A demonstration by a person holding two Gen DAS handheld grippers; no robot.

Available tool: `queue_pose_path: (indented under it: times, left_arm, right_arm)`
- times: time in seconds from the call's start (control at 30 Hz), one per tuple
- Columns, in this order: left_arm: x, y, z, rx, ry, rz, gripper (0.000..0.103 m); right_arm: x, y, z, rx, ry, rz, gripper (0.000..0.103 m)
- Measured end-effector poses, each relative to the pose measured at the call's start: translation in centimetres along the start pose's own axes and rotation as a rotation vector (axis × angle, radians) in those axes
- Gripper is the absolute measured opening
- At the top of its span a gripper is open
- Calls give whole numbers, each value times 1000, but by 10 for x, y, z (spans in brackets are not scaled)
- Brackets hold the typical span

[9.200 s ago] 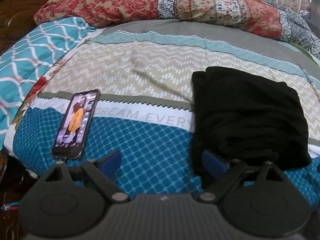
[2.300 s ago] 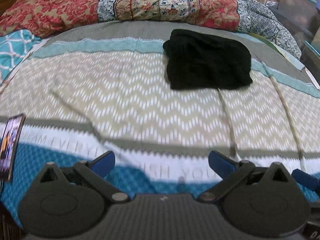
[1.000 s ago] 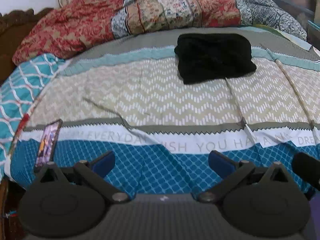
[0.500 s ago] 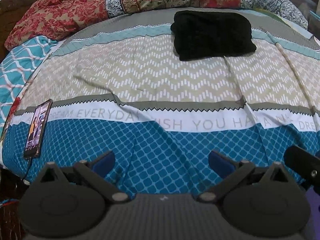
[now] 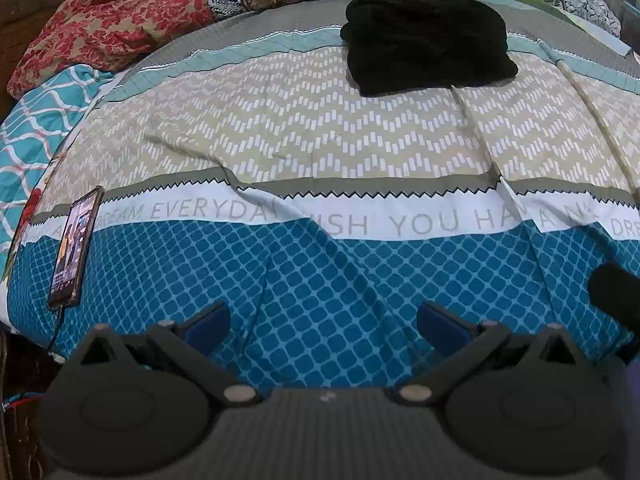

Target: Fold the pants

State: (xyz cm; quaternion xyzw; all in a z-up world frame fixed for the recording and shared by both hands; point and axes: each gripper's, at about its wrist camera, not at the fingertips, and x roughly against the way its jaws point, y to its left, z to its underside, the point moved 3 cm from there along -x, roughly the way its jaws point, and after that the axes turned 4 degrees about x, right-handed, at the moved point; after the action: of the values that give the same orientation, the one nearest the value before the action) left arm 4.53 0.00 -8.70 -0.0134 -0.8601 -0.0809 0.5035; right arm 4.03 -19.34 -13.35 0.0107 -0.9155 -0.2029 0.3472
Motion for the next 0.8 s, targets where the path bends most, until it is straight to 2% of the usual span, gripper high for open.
queue_pose_path:
  times: [0.17,0.8]
  left_arm:
    - [-2,1,1,-1,4,-10,103]
    - [1,4,1,-13,-16,-31,103]
  right_arm:
    - [4,1,-3,24,-35,10,103]
    - [4,3,-4,27,-45,14,103]
